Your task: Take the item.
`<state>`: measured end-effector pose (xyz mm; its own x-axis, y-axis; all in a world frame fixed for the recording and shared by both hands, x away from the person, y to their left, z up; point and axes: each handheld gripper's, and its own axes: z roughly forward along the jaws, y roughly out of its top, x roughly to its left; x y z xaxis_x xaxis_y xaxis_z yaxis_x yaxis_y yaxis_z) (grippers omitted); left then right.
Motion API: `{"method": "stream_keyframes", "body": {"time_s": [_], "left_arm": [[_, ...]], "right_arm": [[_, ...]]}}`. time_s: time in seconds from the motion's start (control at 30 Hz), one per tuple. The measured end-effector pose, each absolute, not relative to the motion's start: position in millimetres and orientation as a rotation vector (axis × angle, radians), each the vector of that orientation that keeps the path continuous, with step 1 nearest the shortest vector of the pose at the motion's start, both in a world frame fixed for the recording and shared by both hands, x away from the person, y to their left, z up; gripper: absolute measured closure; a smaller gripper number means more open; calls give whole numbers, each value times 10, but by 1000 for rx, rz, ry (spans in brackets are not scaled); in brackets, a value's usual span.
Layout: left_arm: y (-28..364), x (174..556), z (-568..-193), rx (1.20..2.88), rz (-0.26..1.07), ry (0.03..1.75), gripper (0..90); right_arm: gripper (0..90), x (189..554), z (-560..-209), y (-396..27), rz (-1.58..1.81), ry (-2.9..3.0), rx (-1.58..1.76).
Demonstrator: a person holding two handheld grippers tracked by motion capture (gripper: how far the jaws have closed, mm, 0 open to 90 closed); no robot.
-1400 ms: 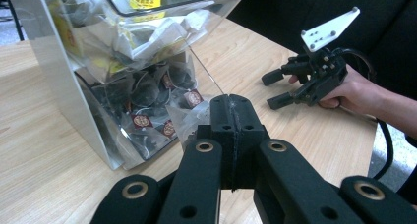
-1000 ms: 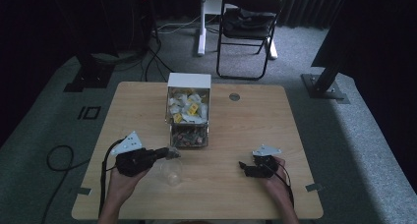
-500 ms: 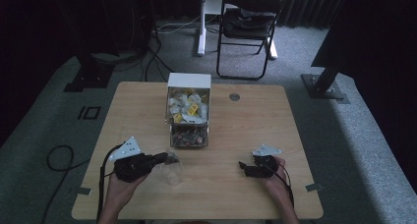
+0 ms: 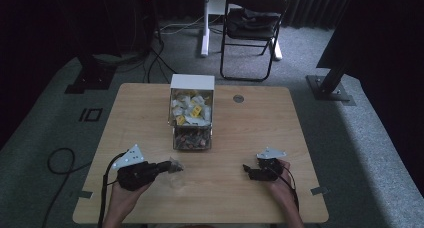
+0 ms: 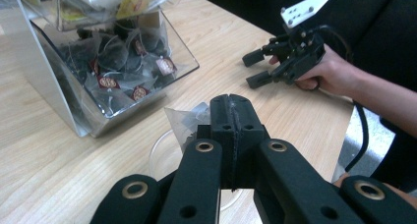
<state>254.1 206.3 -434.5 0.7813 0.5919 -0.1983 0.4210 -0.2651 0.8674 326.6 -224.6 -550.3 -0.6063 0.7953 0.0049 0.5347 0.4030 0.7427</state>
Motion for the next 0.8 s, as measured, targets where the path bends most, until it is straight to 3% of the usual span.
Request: {"method": "stream_keyframes", "body": {"time_s": [0.17, 0.3, 0.4, 0.8], "left_arm": [[2080, 2562, -4393, 1894, 201, 784, 900], [2104, 2568, -4403, 1872, 217, 809, 675], [2115, 2571, -4406, 1864, 221, 817, 593], [2257, 2708, -4495, 1813, 279, 908, 510]], "right_arm": [[272, 3266, -5503, -2246, 1033, 2314, 1149], [272, 3266, -5503, -2246, 1033, 2314, 1149], [272, 3266, -5503, -2246, 1033, 2314, 1149], [272, 3266, -5503, -2246, 1033, 2314, 1148]]}}
